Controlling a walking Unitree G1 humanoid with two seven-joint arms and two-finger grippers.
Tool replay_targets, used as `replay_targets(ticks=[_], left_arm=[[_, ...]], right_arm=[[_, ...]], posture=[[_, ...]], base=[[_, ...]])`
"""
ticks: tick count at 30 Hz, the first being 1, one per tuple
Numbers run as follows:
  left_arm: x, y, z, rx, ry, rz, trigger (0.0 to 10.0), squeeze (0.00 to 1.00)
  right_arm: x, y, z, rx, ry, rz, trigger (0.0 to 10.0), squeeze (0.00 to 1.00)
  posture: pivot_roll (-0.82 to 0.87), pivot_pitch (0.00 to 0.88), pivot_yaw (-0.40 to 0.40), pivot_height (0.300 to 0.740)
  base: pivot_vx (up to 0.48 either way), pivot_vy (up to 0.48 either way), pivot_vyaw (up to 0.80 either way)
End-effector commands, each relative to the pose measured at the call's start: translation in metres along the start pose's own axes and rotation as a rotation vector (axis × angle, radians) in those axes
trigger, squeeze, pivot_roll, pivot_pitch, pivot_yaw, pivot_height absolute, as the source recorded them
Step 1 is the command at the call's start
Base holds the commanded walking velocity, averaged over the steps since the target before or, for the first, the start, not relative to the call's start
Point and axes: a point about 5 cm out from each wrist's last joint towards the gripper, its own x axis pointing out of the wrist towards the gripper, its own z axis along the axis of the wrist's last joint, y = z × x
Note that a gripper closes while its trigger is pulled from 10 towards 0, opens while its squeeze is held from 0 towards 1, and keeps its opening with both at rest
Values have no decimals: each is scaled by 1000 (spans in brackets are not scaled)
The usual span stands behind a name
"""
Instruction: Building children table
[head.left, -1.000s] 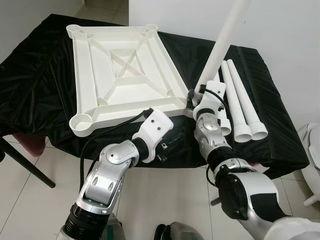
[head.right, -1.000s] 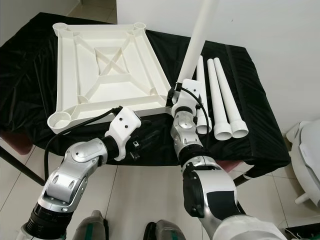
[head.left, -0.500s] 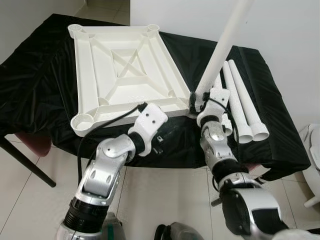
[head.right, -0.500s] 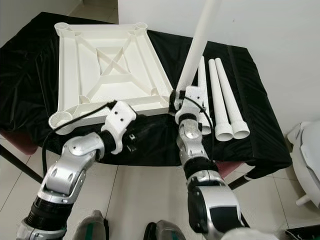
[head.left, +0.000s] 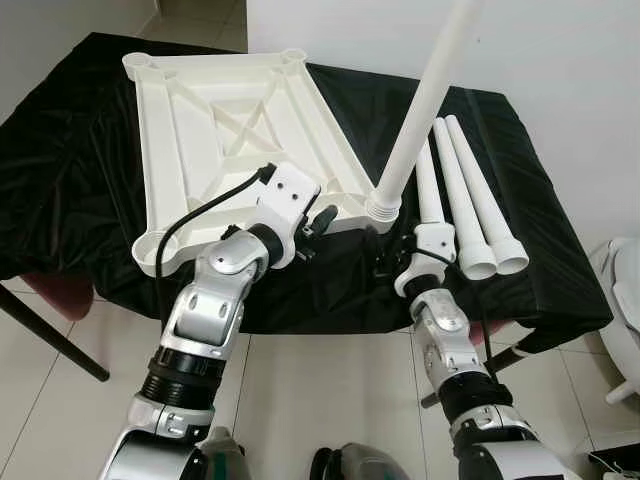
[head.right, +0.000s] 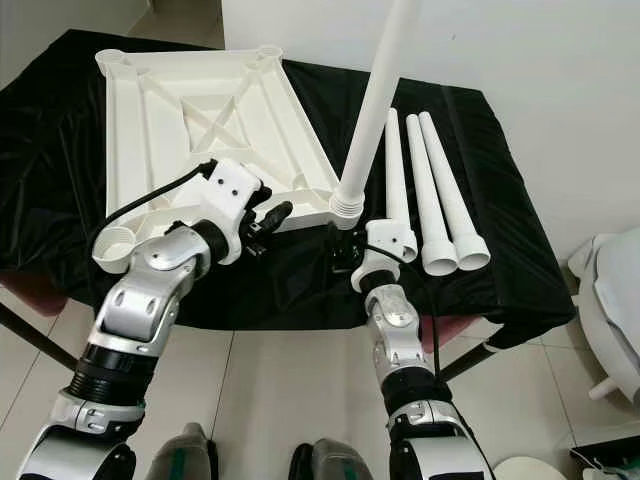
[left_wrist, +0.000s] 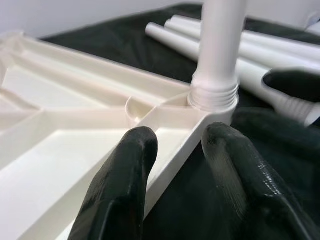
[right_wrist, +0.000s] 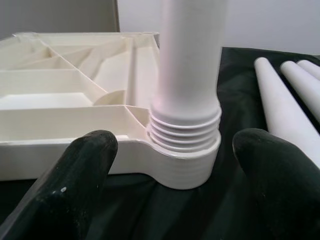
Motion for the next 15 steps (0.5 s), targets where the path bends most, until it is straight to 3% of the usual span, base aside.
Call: replay_targets(ticks=[1,6,9,15], left_arm=[[6,5,-6,22,50,43,10000,0],[9,7,-13,22,93,45,10000,0],[15,17,-27,48,180,67,10000,0],[17,23,-30,75,203,92,10000,0]], right_arm=[[-6,-3,-3,6,20,13,10000,0],[-8,-4,-2,2,21,17,10000,0],[-11,-1,4,25,2,55,10000,0],[-12,1,6,36,-1,78,10000,0]], posture=[[33,7,-61,740],[28,7,-57,740],[24,12,-48,740],[21,11,-46,740]], base=[[0,0,0],[0,0,0],[0,0,0],[0,0,0]])
